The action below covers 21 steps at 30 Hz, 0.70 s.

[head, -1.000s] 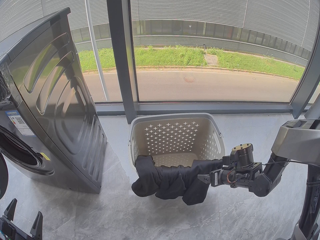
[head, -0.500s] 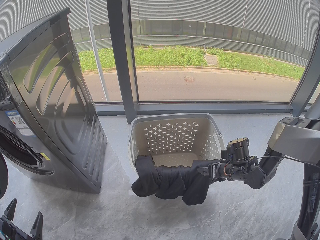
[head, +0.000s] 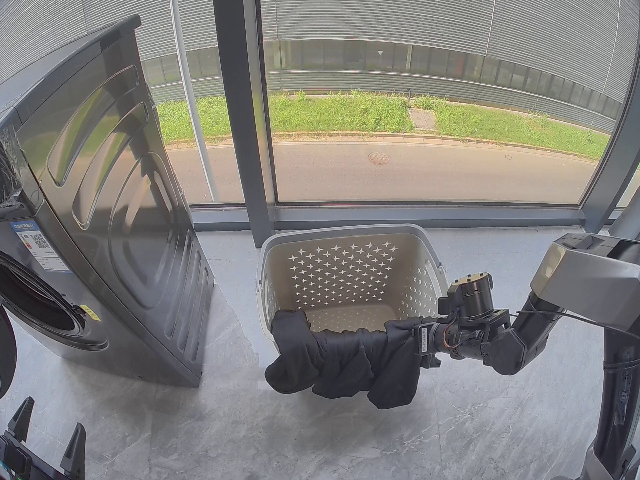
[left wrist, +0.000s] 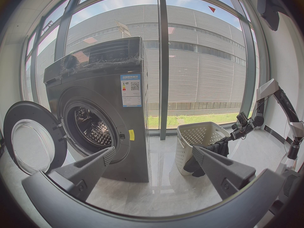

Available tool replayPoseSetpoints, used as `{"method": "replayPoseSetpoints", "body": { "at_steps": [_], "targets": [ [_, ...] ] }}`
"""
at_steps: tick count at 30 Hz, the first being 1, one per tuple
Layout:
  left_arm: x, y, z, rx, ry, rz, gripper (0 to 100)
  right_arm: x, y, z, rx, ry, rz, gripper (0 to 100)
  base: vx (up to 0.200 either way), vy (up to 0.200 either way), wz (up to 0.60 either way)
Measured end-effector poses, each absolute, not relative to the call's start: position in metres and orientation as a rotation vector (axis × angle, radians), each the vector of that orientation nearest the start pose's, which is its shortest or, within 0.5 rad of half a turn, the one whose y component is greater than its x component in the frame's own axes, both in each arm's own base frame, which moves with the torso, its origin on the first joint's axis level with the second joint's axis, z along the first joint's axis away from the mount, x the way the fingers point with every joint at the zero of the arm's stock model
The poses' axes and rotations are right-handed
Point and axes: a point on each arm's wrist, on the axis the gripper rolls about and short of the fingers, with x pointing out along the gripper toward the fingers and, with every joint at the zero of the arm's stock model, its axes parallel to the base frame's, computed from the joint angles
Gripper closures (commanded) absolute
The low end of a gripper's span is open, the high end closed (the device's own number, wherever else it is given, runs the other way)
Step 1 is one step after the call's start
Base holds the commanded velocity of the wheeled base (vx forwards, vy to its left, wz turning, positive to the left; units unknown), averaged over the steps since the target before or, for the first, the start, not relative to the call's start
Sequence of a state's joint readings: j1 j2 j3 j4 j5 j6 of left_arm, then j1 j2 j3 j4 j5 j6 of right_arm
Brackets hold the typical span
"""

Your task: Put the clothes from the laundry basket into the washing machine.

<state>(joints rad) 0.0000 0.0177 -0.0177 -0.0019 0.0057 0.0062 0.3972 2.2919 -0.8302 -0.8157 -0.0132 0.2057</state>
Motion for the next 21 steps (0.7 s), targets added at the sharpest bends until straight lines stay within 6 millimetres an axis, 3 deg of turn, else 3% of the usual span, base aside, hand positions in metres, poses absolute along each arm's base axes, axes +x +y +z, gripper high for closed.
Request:
{"method": "replayPoseSetpoints", "body": {
  "at_steps": [12,16,21],
  "targets": [
    [-0.023,0.0,0.081,0.006,-0.003,0.007,0,0.332,0.144,0.004,0.065,0.675,0.316,100,0.0,0.0,0.0],
    [-0.023,0.0,0.081,0.006,-0.003,0.007,0,0.323,0.143,0.02,0.08,0.65,0.325,100,0.0,0.0,0.0],
    [-0.023,0.0,0.081,0.006,-0.003,0.006,0,0.302,0.145,0.056,0.105,0.58,0.363,100,0.0,0.0,0.0]
  ]
}}
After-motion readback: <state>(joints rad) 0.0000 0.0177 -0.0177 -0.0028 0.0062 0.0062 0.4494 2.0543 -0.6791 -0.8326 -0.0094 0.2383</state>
